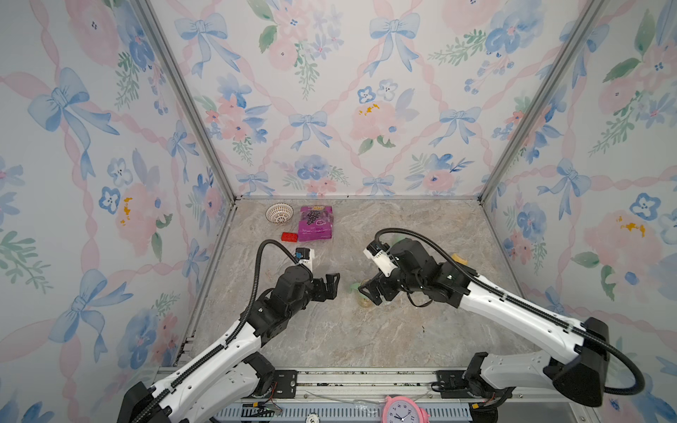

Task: Assemble the baby bottles
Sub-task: Pick up the baby bottle from the center of the board.

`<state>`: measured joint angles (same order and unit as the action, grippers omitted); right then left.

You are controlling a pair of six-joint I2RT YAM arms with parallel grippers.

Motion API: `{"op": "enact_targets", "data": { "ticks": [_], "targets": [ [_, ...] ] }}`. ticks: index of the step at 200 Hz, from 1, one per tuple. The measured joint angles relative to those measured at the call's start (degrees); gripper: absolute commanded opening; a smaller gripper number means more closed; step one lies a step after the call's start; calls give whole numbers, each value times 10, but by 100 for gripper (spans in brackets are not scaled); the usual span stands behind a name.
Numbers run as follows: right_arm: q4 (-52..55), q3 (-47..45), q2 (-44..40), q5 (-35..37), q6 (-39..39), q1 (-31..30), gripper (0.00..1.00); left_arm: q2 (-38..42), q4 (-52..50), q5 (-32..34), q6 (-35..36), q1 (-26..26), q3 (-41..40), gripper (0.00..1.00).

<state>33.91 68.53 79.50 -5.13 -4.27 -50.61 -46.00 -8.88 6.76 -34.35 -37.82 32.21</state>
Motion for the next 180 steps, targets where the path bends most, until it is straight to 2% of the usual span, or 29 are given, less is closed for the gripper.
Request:
{"op": "enact_targets", "data": {
  "ticks": [28,69,134,180],
  "targets": [
    [51,16,96,-4,65,0,96,53,-7,14,0,0,-16,98],
    [90,48,149,-6,110,3,97,63,-17,21,0,0,-21,98],
    [92,68,172,-12,120,7,96,45,-18,25,3,0,-21,98],
    [83,95,235,-31,120,7,99,46,-20,25,3,0,-21,98]
  ]
}}
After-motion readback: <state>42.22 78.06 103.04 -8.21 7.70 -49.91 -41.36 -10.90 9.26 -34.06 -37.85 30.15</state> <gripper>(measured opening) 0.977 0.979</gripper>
